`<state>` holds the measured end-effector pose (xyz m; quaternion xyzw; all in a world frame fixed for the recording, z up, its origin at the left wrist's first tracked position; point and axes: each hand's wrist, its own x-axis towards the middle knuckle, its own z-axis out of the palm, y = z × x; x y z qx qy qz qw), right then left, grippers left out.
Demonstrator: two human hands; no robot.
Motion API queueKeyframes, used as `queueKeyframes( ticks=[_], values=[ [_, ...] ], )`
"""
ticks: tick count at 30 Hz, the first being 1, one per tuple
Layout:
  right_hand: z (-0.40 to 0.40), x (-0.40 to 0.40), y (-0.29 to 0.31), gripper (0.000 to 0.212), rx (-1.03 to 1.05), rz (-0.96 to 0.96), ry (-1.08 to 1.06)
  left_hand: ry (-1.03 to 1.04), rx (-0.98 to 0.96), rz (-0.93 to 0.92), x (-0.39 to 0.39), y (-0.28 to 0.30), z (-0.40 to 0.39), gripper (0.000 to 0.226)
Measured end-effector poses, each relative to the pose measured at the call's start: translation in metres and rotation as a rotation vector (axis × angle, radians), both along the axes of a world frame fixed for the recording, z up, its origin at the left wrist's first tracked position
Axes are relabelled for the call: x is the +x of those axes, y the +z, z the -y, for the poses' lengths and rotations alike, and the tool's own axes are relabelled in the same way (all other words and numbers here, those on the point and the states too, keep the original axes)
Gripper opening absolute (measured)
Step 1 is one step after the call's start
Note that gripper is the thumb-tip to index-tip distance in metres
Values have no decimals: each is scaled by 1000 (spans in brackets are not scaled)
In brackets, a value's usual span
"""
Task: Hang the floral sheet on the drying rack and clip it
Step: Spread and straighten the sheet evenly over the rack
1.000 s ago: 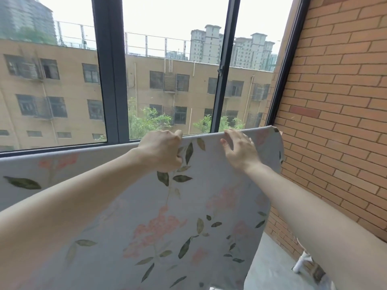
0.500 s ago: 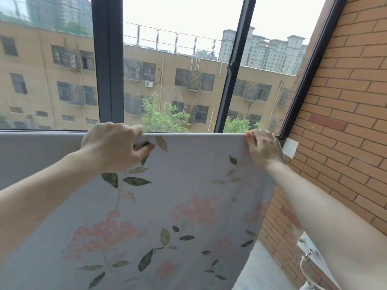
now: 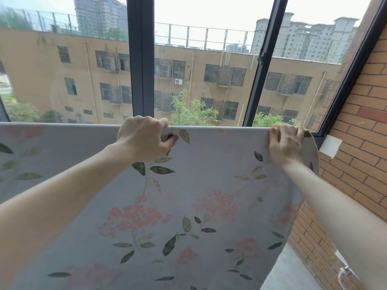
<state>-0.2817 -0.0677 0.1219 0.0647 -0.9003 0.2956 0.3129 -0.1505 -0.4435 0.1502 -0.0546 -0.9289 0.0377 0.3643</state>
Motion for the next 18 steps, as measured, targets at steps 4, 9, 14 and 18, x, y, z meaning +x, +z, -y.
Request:
queueKeyframes(
  ticks=[4,9,14,18],
  values=[
    [46,28,-10,52,96,-63,83,-4,-10,-4,9,3,3,42],
    [115,78,-28,57,72,-113,253,-64,-26,-65,19,-10,1,36],
    [149,123,-48,63,17,-56,329,-119,-74,-18,41,-39,19,83],
    [169,172,-89,56,-29,86,366,-274,40,33,87,-77,33,70]
  ],
)
